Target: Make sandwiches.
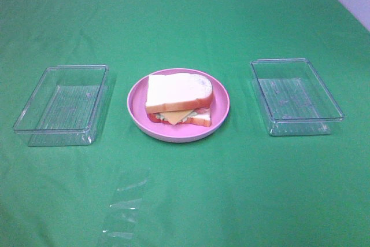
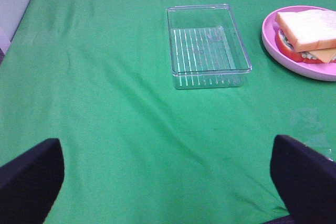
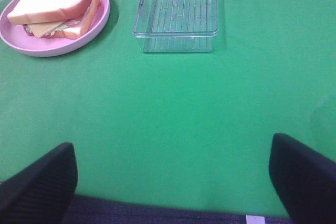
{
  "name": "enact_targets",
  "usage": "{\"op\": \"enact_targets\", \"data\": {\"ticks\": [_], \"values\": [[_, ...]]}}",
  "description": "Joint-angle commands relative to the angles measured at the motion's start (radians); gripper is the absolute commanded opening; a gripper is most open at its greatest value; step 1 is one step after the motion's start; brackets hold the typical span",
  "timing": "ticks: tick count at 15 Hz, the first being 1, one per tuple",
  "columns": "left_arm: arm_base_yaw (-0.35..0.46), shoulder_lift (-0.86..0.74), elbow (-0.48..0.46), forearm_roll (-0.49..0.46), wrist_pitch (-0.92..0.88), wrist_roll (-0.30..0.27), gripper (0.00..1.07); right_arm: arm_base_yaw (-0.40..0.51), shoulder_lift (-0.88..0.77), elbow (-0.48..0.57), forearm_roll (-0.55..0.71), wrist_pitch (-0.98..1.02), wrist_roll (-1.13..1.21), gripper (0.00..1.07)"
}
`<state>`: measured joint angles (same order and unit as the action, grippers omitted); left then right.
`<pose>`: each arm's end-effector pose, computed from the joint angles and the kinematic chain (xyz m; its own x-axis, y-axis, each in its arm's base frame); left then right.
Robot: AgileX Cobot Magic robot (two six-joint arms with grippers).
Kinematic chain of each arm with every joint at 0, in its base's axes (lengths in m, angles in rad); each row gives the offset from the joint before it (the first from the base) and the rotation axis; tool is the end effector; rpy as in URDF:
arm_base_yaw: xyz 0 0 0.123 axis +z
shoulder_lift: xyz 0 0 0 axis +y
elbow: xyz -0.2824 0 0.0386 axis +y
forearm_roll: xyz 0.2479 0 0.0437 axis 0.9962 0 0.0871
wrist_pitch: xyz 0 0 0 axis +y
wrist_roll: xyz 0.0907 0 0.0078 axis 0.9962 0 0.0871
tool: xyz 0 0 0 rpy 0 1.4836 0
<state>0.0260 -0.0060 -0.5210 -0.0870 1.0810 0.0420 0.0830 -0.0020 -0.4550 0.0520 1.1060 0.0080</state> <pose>-0.0091 -0.0072 0.2815 -0.4484 -0.0107 -0.8938 0.0430 0.9985 -0.0335 -0.0027 0.0040 0.2611 -0.5340 -0.0130 -0.8454 -0.1053 0.9931 0.0512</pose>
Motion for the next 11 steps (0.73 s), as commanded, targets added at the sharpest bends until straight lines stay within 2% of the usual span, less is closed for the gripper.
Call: {"op": "enact_targets", "data": {"ticks": [1, 11], "values": [[0.003, -0.014, 0.003, -0.008, -0.004, -0.004, 1.0, 0.0, -0.034, 0.003, -0.007, -0.008, -0.008, 0.94], [0.003, -0.013, 0.003, -0.008, -0.004, -0.004, 1.0, -0.047, -0.035, 0.003, 0.0, -0.009, -0.008, 0.94]]}}
